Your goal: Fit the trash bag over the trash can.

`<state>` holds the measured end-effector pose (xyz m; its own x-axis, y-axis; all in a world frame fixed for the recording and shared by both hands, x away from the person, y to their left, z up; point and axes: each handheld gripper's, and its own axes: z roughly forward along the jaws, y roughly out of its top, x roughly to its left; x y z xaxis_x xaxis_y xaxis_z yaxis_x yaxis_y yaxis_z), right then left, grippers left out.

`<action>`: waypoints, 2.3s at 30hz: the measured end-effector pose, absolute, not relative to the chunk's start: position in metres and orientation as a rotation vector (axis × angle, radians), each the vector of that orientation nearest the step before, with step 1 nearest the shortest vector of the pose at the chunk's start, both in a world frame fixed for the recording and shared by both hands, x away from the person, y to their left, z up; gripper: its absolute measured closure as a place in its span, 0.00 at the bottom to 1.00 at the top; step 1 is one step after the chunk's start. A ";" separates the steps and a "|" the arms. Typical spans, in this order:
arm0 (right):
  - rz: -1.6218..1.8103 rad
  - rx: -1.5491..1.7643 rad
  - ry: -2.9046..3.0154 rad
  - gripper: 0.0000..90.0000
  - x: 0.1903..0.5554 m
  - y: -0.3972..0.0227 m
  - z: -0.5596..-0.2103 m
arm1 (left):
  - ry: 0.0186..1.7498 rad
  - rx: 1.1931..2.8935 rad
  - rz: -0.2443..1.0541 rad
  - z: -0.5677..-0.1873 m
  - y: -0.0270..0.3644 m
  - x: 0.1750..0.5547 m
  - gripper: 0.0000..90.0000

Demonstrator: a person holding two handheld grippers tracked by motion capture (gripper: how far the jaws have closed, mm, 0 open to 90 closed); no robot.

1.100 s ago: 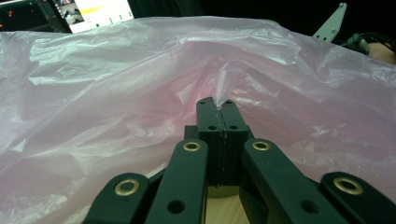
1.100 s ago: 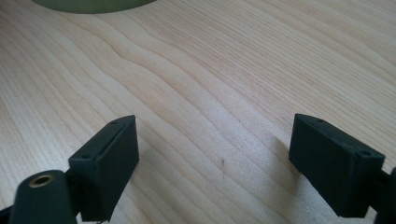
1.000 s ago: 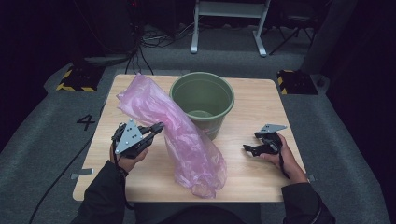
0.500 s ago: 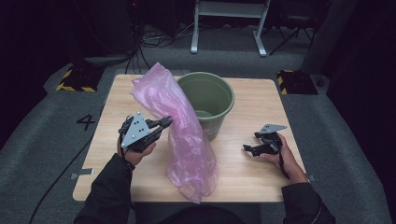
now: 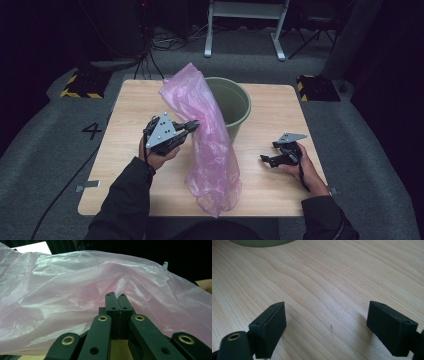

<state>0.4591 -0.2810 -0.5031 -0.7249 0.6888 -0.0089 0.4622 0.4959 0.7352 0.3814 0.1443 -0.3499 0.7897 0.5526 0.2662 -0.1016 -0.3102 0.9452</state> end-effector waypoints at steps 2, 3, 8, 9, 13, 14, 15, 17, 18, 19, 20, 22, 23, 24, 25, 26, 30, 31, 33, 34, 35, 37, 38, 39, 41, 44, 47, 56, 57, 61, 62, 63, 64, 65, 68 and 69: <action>1.066 0.972 2.441 0.18 0.459 -0.281 -0.503 | 0.350 1.784 0.675 -0.349 0.141 0.385 1.00; 1.066 0.971 2.440 0.18 0.459 -0.281 -0.503 | 0.350 1.790 0.670 -0.349 0.139 0.387 1.00; 1.064 0.972 2.442 0.18 0.459 -0.281 -0.503 | 0.358 1.819 0.652 -0.351 0.132 0.397 1.00; 1.064 0.974 2.441 0.18 0.459 -0.281 -0.503 | 0.362 1.828 0.653 -0.352 0.132 0.398 1.00; 1.054 0.995 2.438 0.20 0.460 -0.281 -0.502 | 0.377 1.841 0.627 -0.353 0.129 0.406 1.00; 1.052 1.004 2.437 0.22 0.460 -0.281 -0.501 | 0.384 1.843 0.620 -0.353 0.129 0.408 1.00; 1.049 1.016 2.434 0.24 0.460 -0.282 -0.501 | 0.391 1.843 0.614 -0.354 0.128 0.410 1.00; 1.045 1.039 2.438 0.27 0.461 -0.282 -0.499 | 0.400 1.846 0.605 -0.354 0.128 0.414 1.00; 1.051 1.046 2.440 0.28 0.461 -0.283 -0.498 | 0.400 1.851 0.598 -0.354 0.127 0.415 1.00; 1.070 1.048 2.432 0.28 0.461 -0.283 -0.496 | 0.403 1.851 0.597 -0.354 0.127 0.416 1.00; 1.084 1.051 2.420 0.29 0.460 -0.284 -0.494 | 0.400 1.857 0.594 -0.354 0.127 0.417 1.00; 1.130 1.053 2.387 0.31 0.460 -0.286 -0.486 | 0.401 1.856 0.593 -0.354 0.126 0.418 1.00; 1.157 1.056 2.361 0.31 0.459 -0.287 -0.481 | 0.400 1.858 0.592 -0.354 0.126 0.419 1.00; 1.181 1.059 2.338 0.31 0.459 -0.288 -0.476 | 0.406 1.860 0.590 -0.355 0.125 0.419 1.00; 1.199 1.054 2.317 0.31 0.458 -0.288 -0.470 | 0.407 1.863 0.586 -0.355 0.125 0.420 1.00; 1.213 1.048 2.294 0.31 0.457 -0.288 -0.464 | 0.407 1.868 0.589 -0.355 0.124 0.421 1.00; 1.258 1.011 2.224 0.31 0.456 -0.288 -0.443 | 0.416 1.871 0.571 -0.356 0.124 0.423 1.00; 1.266 0.999 2.212 0.31 0.456 -0.288 -0.437 | 0.415 1.874 0.573 -0.356 0.124 0.424 1.00; 1.270 0.983 2.194 0.31 0.457 -0.287 -0.428 | 0.425 1.871 0.561 -0.356 0.123 0.426 1.00; 1.279 0.975 2.183 0.31 0.457 -0.286 -0.423 | 0.426 1.874 0.558 -0.356 0.123 0.427 1.00; 1.304 0.952 2.166 0.31 0.457 -0.285 -0.413 | 0.429 1.875 0.556 -0.356 0.123 0.428 1.00; 1.309 0.947 2.160 0.31 0.457 -0.284 -0.409 | 0.434 1.877 0.556 -0.356 0.122 0.429 1.00; 1.320 0.943 2.152 0.31 0.457 -0.283 -0.405 | 0.436 1.878 0.554 -0.356 0.122 0.429 1.00; 1.334 0.938 2.146 0.31 0.458 -0.282 -0.402 | 0.436 1.879 0.553 -0.356 0.121 0.430 1.00; 1.351 0.930 2.134 0.32 0.459 -0.279 -0.396 | 0.439 1.884 0.552 -0.356 0.121 0.430 1.00; 1.385 0.909 2.118 0.32 0.459 -0.273 -0.386 | 0.445 1.895 0.550 -0.355 0.120 0.432 0.99; 1.402 0.865 2.106 0.32 0.459 -0.262 -0.373 | 0.450 1.909 0.549 -0.354 0.119 0.434 0.99; 1.448 0.748 2.100 0.32 0.456 -0.230 -0.339 | 0.461 1.959 0.532 -0.350 0.116 0.443 0.99; 1.453 0.738 2.104 0.33 0.457 -0.225 -0.337 | 0.469 1.966 0.524 -0.349 0.116 0.445 0.99; 1.443 0.707 2.126 0.33 0.459 -0.208 -0.332 | 0.491 1.989 0.506 -0.348 0.116 0.452 0.99; 1.440 0.699 2.132 0.33 0.459 -0.205 -0.331 | 0.497 1.997 0.501 -0.347 0.115 0.453 0.99; 1.441 0.688 2.140 0.34 0.459 -0.199 -0.331 | 0.509 2.013 0.488 -0.346 0.114 0.456 0.99; 1.441 0.688 2.140 0.34 0.459 -0.199 -0.331 | 0.509 2.013 0.488 -0.346 0.114 0.456 0.99; 1.447 0.684 2.144 0.34 0.460 -0.194 -0.331 | 0.537 2.029 0.483 -0.345 0.114 0.459 0.99; 1.445 0.675 2.153 0.34 0.460 -0.190 -0.332 | 0.547 2.039 0.457 -0.345 0.113 0.462 0.99; 1.444 0.670 2.157 0.34 0.460 -0.188 -0.332 | 0.539 2.045 0.438 -0.345 0.112 0.464 0.99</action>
<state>0.4598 -0.1884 -0.3320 -0.7773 0.6207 -0.1023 0.1418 0.3313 0.9328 0.4636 0.1119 -0.3449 0.8392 0.5361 0.0912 0.1986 -0.4583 0.8663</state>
